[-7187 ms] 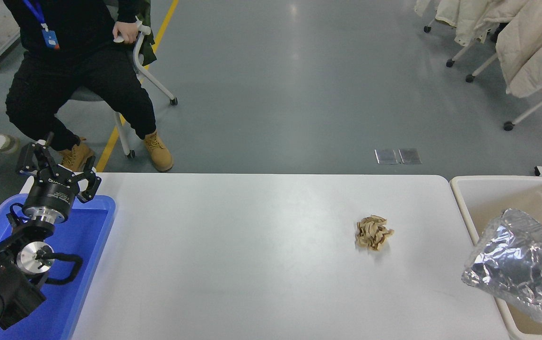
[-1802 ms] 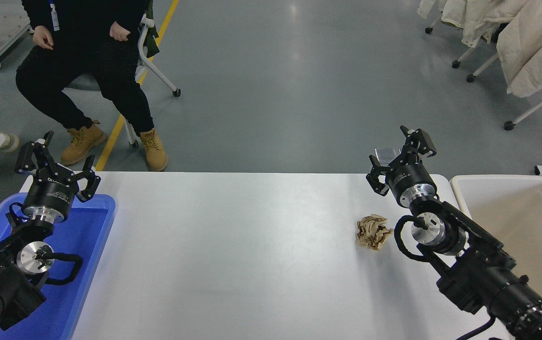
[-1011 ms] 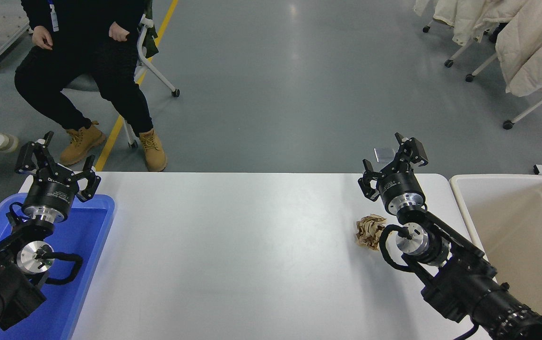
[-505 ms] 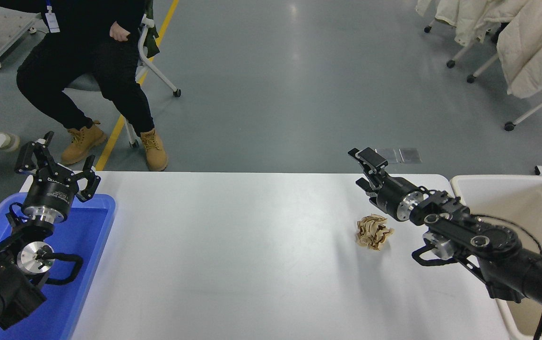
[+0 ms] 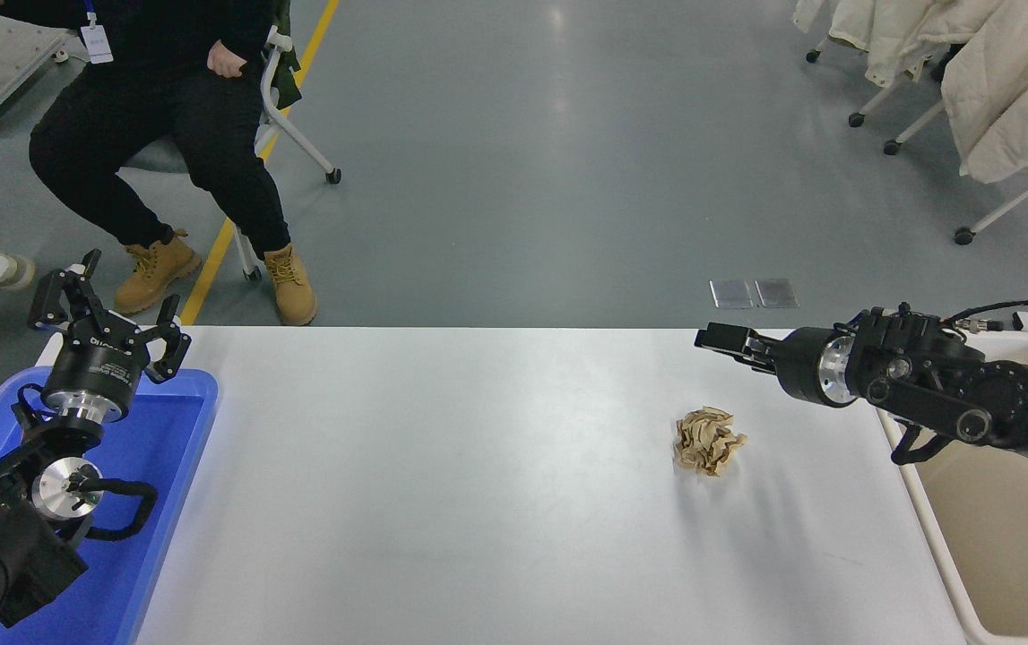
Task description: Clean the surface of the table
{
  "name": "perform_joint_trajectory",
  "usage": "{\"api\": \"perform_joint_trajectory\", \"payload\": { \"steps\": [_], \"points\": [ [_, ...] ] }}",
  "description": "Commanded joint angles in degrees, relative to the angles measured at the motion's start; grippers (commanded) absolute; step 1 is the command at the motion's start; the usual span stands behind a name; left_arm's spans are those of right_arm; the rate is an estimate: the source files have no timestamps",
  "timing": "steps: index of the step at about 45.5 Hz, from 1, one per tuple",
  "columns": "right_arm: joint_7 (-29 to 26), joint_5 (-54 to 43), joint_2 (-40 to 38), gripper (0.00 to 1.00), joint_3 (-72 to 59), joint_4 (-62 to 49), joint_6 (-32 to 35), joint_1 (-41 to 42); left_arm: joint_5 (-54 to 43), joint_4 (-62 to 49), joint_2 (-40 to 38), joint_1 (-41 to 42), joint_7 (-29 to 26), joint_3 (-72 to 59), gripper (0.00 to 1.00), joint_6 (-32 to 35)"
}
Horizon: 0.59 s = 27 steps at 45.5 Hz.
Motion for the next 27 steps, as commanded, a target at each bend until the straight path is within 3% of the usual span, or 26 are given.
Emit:
{"api": "perform_joint_trajectory", "payload": {
  "steps": [1,14,27],
  "points": [
    [-1.42,-6.91,1.34,0.99,-2.79,2.55,3.91,2.93,0.0,0.04,0.0,0.0,0.0,0.0,1.0,0.0],
    [-2.12,-12.71,7.5,0.99,-3.14,-0.52,3.82,-1.11,0.0,-0.04,0.0,0.0,0.0,0.0,1.0,0.0],
    [-2.12,-19.93,8.11,0.99,-3.58,-4.47,3.73,-4.27,0.09,0.04,0.0,0.0,0.0,0.0,1.0,0.0]
  ]
}}
